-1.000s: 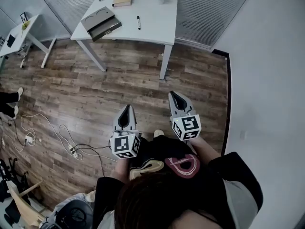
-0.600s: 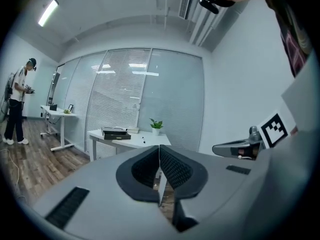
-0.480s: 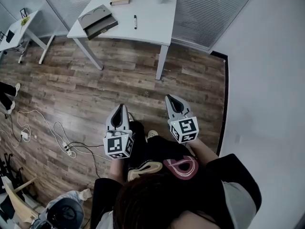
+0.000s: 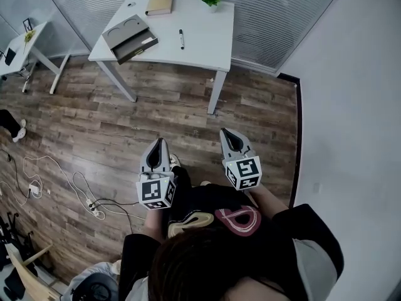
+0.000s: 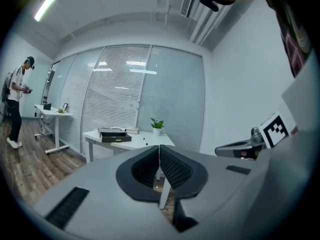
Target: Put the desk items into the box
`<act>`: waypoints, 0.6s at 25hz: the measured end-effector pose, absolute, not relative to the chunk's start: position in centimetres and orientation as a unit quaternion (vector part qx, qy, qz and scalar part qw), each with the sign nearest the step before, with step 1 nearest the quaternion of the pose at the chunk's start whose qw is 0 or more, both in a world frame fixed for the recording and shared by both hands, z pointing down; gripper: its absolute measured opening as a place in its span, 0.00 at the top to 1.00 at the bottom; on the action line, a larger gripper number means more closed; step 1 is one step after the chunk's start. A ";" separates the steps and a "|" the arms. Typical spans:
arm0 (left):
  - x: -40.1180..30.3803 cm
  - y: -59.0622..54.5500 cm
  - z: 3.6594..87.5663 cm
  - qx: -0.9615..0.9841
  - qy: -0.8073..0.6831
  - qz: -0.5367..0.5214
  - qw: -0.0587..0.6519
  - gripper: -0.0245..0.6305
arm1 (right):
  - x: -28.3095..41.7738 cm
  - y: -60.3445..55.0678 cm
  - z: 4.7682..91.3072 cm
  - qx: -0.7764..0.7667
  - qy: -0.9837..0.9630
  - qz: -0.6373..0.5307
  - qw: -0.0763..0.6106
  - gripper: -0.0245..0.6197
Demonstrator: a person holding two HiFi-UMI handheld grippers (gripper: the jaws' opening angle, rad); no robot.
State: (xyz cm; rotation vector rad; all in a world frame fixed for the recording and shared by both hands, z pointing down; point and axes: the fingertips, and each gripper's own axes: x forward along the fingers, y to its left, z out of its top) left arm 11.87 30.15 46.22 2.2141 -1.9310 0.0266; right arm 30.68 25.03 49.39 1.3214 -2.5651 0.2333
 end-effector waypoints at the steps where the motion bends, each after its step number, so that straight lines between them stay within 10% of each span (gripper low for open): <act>1: 11.3 29.4 46.2 0.752 -0.652 0.009 0.100 0.93 | 30.0 24.3 49.3 0.454 -0.879 0.077 0.122 0.95; 15: 2.6 20.8 46.0 0.770 -0.631 0.004 0.094 0.93 | 19.8 16.2 49.0 0.448 -0.882 0.075 0.125 0.95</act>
